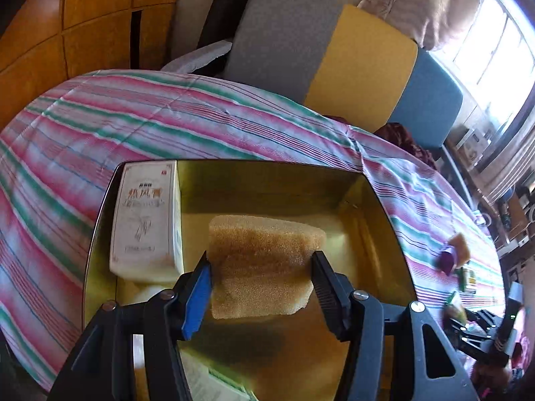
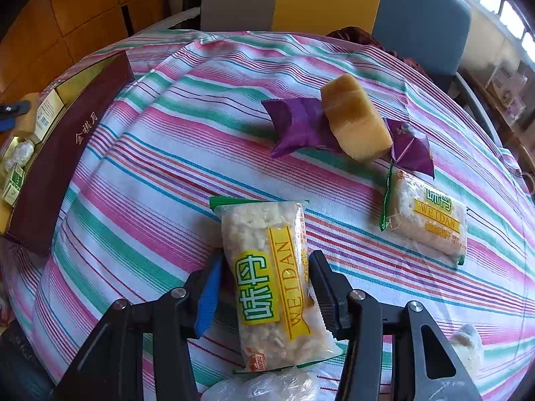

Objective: Organize objects
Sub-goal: 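Carry the yellow sponge into the gold tray and open the left gripper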

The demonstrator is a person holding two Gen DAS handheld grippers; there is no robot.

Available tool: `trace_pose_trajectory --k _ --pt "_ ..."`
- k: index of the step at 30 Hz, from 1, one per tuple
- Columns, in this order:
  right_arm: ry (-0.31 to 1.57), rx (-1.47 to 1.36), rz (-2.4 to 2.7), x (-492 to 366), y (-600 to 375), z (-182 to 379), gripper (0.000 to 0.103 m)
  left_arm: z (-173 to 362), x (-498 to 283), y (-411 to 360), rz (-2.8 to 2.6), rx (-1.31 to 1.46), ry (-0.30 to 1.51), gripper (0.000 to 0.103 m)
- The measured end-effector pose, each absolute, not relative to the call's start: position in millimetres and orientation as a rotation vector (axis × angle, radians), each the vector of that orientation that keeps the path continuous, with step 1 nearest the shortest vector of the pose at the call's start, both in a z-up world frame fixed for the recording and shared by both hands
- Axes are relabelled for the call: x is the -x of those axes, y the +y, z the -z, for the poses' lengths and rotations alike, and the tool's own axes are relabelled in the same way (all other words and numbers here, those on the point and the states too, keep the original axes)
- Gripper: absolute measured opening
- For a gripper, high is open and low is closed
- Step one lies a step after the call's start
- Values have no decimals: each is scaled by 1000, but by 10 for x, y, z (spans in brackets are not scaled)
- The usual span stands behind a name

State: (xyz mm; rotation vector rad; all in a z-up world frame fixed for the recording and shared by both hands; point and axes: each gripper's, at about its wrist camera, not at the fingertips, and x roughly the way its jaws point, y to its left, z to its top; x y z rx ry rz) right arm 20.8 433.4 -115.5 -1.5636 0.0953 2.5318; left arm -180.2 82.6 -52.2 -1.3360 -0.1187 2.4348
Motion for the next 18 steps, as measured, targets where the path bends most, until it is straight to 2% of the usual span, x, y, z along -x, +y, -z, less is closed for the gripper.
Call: trace_pose_trajectory --k 14,18 --pt "80 1562 -2533 -200 4331 1150 53 875 2486 939 -2541 1439 37 63" --pt "80 1562 -2532 -199 4330 1148 53 918 2569 995 -2548 1452 89 68"
